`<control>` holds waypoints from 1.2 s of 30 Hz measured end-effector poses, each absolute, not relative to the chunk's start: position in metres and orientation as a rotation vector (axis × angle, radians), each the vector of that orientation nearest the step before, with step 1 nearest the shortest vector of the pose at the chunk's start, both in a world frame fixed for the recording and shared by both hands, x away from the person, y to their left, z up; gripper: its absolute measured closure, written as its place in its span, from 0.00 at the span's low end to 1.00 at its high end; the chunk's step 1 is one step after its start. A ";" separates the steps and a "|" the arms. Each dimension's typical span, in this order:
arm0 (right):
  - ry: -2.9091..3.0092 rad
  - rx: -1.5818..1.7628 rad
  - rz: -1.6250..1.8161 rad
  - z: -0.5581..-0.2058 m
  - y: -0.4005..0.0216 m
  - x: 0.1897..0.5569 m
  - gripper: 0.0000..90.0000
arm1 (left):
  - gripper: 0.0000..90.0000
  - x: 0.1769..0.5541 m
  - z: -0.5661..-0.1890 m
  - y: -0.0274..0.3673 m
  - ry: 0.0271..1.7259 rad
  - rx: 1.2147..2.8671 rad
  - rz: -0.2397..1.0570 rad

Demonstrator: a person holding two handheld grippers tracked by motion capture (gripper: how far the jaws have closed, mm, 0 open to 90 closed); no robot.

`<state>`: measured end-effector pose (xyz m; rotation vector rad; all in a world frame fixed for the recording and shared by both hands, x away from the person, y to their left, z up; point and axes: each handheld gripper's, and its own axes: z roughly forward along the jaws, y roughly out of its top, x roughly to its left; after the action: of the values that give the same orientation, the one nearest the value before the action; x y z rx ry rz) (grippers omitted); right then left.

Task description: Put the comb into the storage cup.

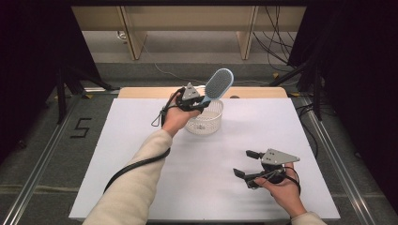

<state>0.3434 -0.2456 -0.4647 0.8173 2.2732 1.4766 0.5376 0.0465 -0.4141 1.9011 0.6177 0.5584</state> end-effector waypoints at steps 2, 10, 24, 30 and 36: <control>2.274 0.817 1.477 -0.465 -0.246 0.343 0.18 | 0.77 0.538 -0.414 0.046 0.620 1.901 0.558; 2.273 0.817 1.477 -0.465 -0.246 0.343 0.18 | 0.76 0.538 -0.415 0.045 0.618 1.914 0.558; 2.271 0.816 1.480 -0.465 -0.245 0.344 0.18 | 0.60 0.539 -0.414 0.041 0.658 1.928 0.555; 2.275 0.817 1.477 -0.465 -0.245 0.343 0.18 | 0.49 0.537 -0.413 0.044 0.688 1.925 0.566; 2.278 0.816 1.474 -0.465 -0.245 0.344 0.18 | 0.40 0.533 -0.412 0.048 0.708 1.940 0.550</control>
<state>0.3437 -0.2454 -0.4652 0.8159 2.2782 1.4739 0.5329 0.0482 -0.4122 1.9403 0.7080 0.5500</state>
